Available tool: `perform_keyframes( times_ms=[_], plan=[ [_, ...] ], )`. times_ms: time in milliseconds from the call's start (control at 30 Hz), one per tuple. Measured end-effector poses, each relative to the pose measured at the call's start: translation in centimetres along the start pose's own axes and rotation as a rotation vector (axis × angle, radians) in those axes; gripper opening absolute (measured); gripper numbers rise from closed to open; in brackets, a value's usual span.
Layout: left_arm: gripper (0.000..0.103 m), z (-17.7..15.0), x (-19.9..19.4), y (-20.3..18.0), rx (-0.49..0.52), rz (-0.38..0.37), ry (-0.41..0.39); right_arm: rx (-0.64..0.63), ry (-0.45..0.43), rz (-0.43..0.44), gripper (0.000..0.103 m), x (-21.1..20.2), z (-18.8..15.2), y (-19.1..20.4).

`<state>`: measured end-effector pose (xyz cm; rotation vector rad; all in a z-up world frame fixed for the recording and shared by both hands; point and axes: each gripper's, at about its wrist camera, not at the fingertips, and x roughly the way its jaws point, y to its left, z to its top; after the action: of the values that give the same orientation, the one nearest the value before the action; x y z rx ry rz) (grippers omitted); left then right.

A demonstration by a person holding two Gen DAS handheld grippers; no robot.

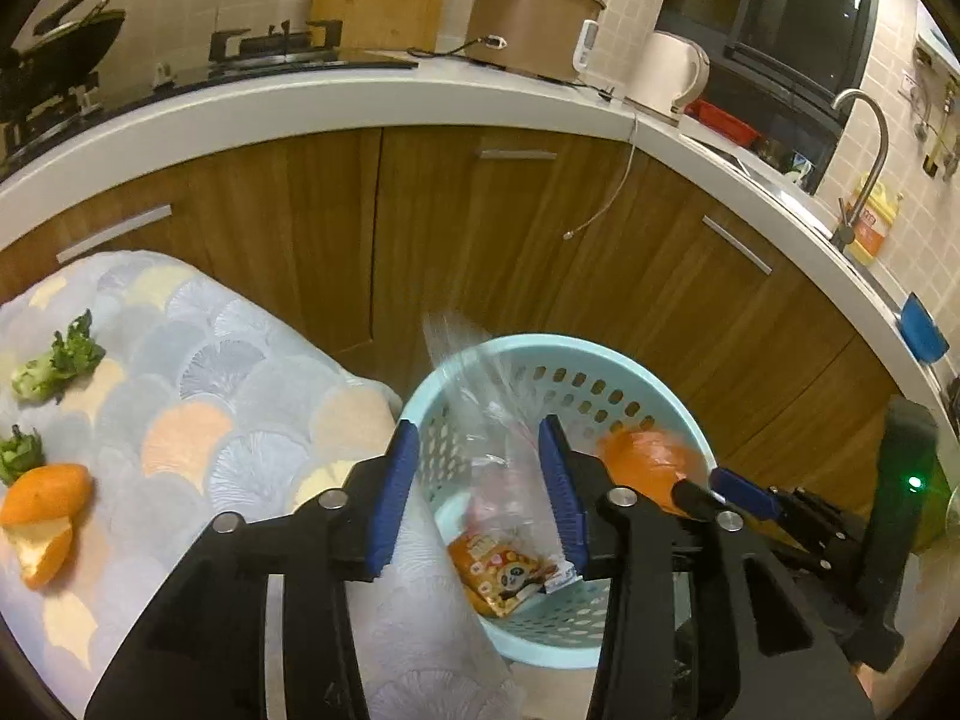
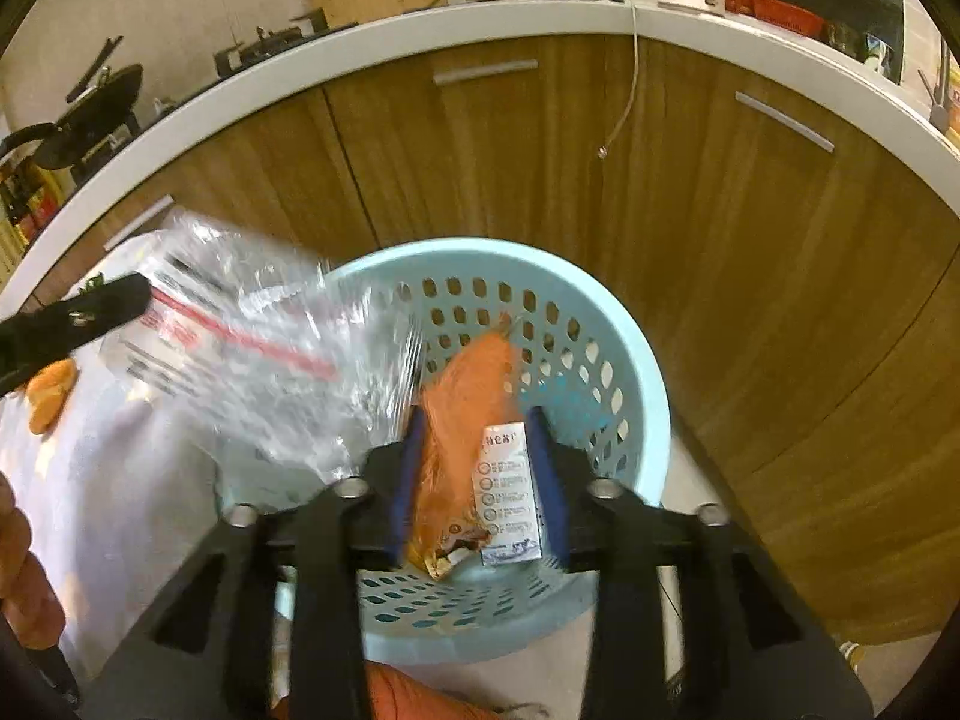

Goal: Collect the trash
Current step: 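Carry both wrappers over the blue basket and open both tools to drop them, then grasp the orange-white paper cup rim with the left tool while the right tool grasps an orange peel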

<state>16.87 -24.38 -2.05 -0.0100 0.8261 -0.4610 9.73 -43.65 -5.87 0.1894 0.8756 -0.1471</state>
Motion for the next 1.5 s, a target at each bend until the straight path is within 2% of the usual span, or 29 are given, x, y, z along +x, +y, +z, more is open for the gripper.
perform_keyframes(
  times_ms=[67,233,400,533,700,933,1067,1133,1333,1400,1500],
  plan=[
    [0.041,-0.1,-0.5,0.1,0.01,-0.006,-0.008,-0.004,-0.017,-0.035,0.056,-0.5,-0.2,-0.1],
    [0.041,-0.1,-2.6,0.8,0.01,0.004,-0.044,0.0,-0.059,-0.056,0.056,-2.2,0.1,-0.2],
    [0.041,-0.2,-4.6,1.8,-0.003,0.001,-0.08,-0.018,-0.114,-0.008,0.056,-4.8,0.7,1.8],
    [0.041,-0.3,-6.9,3.2,-0.03,0.004,-0.122,-0.072,-0.182,0.037,0.056,-7.4,1.0,4.7],
    [0.041,-0.3,-9.6,5.8,-0.074,0.024,-0.163,-0.125,-0.222,0.122,0.056,-9.5,1.5,8.5],
    [0.041,-1.0,-14.3,12.0,-0.148,0.108,-0.224,-0.208,-0.223,0.234,0.056,-9.8,2.2,15.1],
    [0.041,-1.9,-17.1,17.2,-0.203,0.184,-0.249,-0.257,-0.215,0.305,0.056,-9.2,1.8,19.4],
    [0.043,-2.5,-18.5,20.2,-0.229,0.198,-0.251,-0.279,-0.215,0.326,0.056,-8.8,1.4,21.5],
    [0.051,-4.4,-21.1,27.5,-0.316,0.237,-0.266,-0.334,-0.213,0.344,0.056,-6.7,-0.5,28.4],
    [0.053,-5.0,-21.2,29.9,-0.341,0.268,-0.26,-0.35,-0.23,0.329,0.056,-5.8,-1.2,30.5],
    [0.057,-5.3,-20.6,32.7,-0.372,0.275,-0.234,-0.376,-0.262,0.282,0.056,-4.6,-2.1,32.8]
  ],
)
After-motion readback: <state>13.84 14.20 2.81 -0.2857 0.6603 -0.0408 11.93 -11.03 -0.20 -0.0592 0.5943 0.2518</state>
